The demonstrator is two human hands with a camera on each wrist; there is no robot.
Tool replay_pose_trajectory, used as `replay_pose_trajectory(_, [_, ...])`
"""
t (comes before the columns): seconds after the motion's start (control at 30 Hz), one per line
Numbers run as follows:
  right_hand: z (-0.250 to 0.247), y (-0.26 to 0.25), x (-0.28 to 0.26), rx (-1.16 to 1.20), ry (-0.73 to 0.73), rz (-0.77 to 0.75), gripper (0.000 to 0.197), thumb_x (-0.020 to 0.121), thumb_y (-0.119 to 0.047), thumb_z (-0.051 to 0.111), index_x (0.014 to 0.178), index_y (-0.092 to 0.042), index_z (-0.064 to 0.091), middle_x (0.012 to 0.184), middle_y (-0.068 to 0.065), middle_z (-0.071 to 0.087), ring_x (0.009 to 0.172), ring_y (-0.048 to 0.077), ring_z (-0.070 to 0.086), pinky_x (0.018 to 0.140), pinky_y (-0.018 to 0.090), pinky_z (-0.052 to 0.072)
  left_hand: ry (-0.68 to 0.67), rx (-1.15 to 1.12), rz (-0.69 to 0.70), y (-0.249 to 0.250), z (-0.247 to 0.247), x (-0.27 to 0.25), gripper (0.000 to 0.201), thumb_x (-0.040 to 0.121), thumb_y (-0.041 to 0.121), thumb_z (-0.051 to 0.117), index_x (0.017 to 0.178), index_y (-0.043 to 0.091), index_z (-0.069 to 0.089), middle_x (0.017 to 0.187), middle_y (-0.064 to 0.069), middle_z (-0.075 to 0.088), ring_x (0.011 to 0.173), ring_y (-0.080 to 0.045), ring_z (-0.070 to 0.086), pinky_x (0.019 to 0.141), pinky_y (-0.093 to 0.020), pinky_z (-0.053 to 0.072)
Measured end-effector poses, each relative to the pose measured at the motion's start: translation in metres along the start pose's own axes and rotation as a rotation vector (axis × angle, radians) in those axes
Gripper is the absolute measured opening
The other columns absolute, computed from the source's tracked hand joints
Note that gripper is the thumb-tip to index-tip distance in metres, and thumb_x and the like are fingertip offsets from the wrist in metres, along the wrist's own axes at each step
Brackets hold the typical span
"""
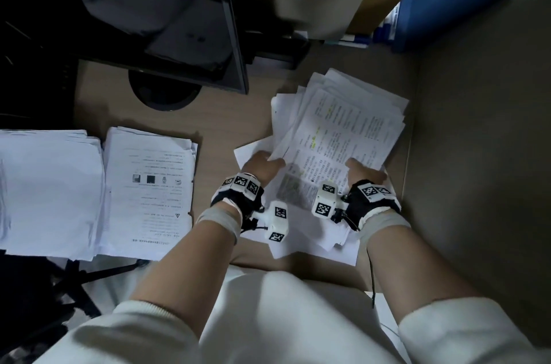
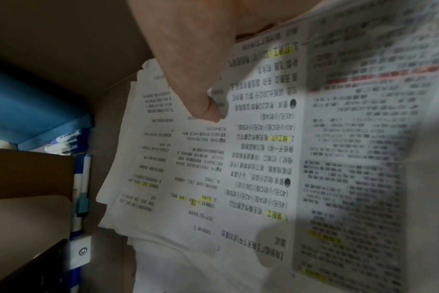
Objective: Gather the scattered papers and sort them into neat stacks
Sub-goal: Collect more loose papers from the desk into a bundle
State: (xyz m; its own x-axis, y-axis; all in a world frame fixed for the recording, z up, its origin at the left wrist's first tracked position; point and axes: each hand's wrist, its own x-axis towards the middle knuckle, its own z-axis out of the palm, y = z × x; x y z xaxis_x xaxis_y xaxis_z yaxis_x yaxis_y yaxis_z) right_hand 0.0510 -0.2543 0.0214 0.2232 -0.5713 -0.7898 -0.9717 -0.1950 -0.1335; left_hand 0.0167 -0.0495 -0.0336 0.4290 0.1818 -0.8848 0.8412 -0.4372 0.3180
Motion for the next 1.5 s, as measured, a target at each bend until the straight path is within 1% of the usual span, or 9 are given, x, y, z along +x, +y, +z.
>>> replay_pose_trajectory(0.17, [0.005,-0.009,0.010,0.016,-0.133,-0.062,0.056,0.076,-0.037,0.075,0.123,-0.012,0.057,0.125,0.006,0.062,0.102,0.032,0.061,0.093,0.039,0.049,0.080,-0.207,0.080,0.023,-0.008,0.009,0.072,0.083,0.039,0.074,0.143,0.008,0.049,0.137,-0.006,0.059,0.122,-0.026,0.058,0.102,-0.037,0.046])
replay_pose_trajectory(0.33, [0.008,-0.013,0.017,0.058,-0.205,-0.060,0.066,0.084,-0.025,0.072,0.141,-0.004,0.046,0.130,0.012,0.058,0.103,0.032,0.057,0.090,0.041,0.049,0.065,0.021,0.144,0.035,0.002,0.013,0.044,0.092,0.040,0.070,0.118,0.005,0.067,0.108,-0.014,0.071,0.089,-0.028,0.065,0.074,-0.029,0.045])
replay_pose_trajectory(0.53, [0.006,-0.020,0.011,0.087,-0.264,-0.113,0.077,0.083,-0.017,0.068,0.149,-0.003,0.033,0.140,0.015,0.049,0.115,0.031,0.053,0.087,0.041,0.044,0.105,-0.083,0.090,0.026,0.003,0.002,0.032,0.081,0.006,0.079,0.109,-0.004,0.068,0.107,-0.019,0.071,0.089,-0.028,0.065,0.076,-0.032,0.050])
replay_pose_trajectory(0.63, [0.002,-0.015,0.005,0.123,-0.264,-0.225,0.023,0.082,-0.003,0.063,0.104,-0.001,0.059,0.094,0.009,0.062,0.083,0.023,0.051,0.069,0.031,0.038,0.191,-0.211,0.111,0.022,-0.005,-0.012,0.036,0.070,0.002,0.082,0.104,-0.005,0.069,0.104,-0.022,0.072,0.097,-0.037,0.069,0.087,-0.047,0.058])
replay_pose_trajectory(0.7, [-0.003,-0.013,-0.004,0.201,-0.245,-0.300,0.011,0.080,0.004,0.062,0.085,-0.003,0.055,0.074,0.003,0.054,0.072,0.020,0.047,0.057,0.024,0.036,0.204,-0.317,0.146,0.024,-0.012,-0.024,0.036,0.069,0.000,0.082,0.103,-0.002,0.070,0.103,-0.018,0.073,0.097,-0.035,0.070,0.087,-0.049,0.059])
replay_pose_trajectory(0.9, [-0.031,-0.026,-0.044,0.365,-0.233,-0.565,0.016,0.078,0.007,0.063,0.079,-0.008,0.066,0.069,-0.005,0.062,0.056,0.004,0.056,0.049,0.014,0.044,0.339,-0.517,0.367,0.044,-0.033,-0.076,0.031,0.071,0.013,0.090,0.096,0.005,0.072,0.091,-0.005,0.074,0.075,-0.014,0.072,0.065,-0.022,0.060])
replay_pose_trajectory(1.0, [-0.043,-0.036,-0.056,0.406,-0.203,-0.651,0.022,0.075,0.008,0.066,0.067,-0.012,0.064,0.065,-0.004,0.062,0.047,0.000,0.056,0.057,0.023,0.047,0.371,-0.607,0.435,0.052,-0.039,-0.097,0.021,0.071,0.013,0.091,0.081,0.015,0.074,0.087,-0.004,0.076,0.079,-0.017,0.074,0.080,-0.039,0.063])
replay_pose_trajectory(1.1, [-0.048,-0.038,-0.063,0.433,-0.206,-0.708,0.013,0.074,0.006,0.071,0.086,0.001,0.068,0.073,0.001,0.066,0.051,-0.003,0.059,0.062,0.022,0.051,0.426,-0.674,0.527,0.053,-0.040,-0.112,0.023,0.062,0.020,0.093,0.078,0.025,0.076,0.090,-0.001,0.078,0.089,-0.020,0.075,0.086,-0.049,0.061])
replay_pose_trajectory(1.5, [-0.052,-0.011,-0.082,0.524,-0.290,-0.710,0.020,0.078,-0.002,0.071,0.095,-0.009,0.063,0.084,-0.005,0.068,0.075,0.006,0.066,0.059,0.015,0.049,0.474,-0.713,0.554,0.044,-0.039,-0.143,0.040,0.066,0.053,0.087,0.096,0.029,0.075,0.095,0.009,0.078,0.093,-0.011,0.074,0.087,-0.043,0.061])
